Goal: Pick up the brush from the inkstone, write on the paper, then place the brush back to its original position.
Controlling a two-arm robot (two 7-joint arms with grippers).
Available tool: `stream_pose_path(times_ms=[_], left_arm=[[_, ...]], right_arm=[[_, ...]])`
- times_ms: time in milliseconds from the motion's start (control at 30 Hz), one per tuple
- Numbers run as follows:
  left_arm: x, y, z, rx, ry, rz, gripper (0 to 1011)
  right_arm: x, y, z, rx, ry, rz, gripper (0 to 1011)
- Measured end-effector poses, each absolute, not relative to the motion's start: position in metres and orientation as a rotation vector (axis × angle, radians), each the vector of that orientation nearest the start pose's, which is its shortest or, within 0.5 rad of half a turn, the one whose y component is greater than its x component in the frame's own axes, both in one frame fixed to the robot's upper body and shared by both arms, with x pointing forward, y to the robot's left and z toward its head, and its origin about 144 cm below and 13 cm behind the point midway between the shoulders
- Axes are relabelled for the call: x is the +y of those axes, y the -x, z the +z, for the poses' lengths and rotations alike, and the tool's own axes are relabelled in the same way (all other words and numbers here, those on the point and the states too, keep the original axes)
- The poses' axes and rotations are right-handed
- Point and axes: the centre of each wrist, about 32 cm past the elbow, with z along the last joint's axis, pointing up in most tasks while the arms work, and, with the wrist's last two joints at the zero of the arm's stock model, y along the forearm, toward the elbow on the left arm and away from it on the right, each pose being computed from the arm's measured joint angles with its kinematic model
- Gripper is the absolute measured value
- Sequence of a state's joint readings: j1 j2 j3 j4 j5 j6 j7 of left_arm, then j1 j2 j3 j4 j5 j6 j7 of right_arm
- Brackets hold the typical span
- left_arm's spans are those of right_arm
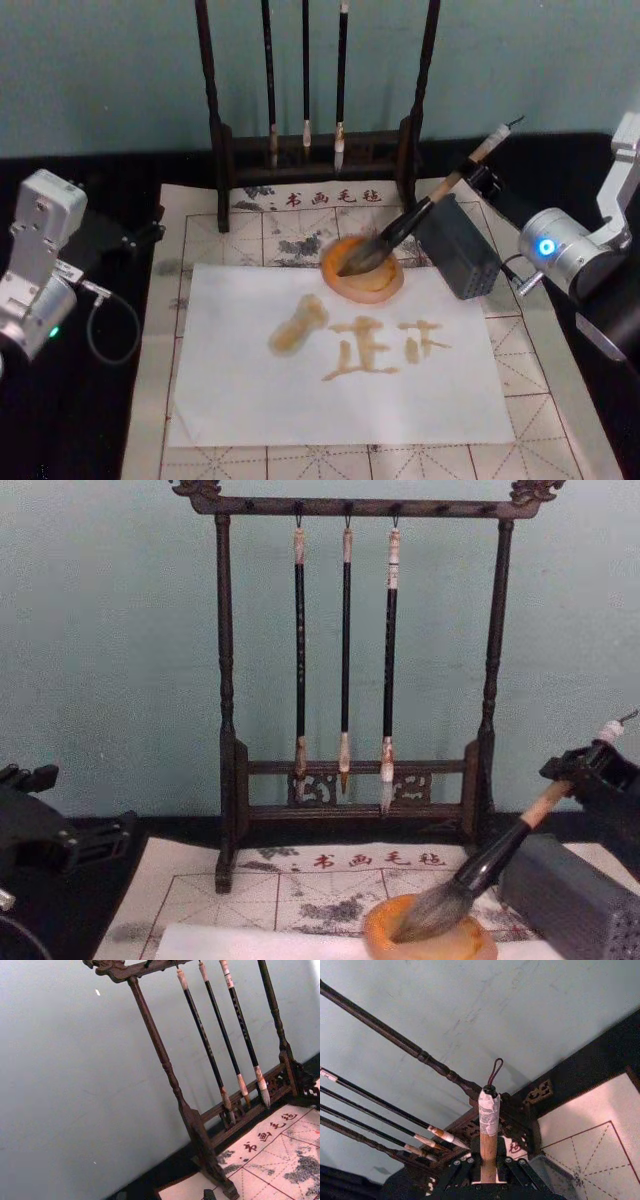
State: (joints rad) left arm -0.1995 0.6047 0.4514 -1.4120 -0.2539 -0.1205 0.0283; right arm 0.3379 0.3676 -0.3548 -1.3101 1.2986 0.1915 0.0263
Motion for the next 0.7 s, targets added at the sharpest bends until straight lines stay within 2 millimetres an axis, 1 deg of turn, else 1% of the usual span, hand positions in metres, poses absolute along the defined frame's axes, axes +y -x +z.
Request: stream_pose_path(times_ms=[700], left_arm=[[0.3097, -0.4886, 1.1398, -0.285, -0.305, 1.248, 1001]], right_arm=[[-0.2594, -0.5395, 1.1641, 0.844, -0.380, -1.179, 199]])
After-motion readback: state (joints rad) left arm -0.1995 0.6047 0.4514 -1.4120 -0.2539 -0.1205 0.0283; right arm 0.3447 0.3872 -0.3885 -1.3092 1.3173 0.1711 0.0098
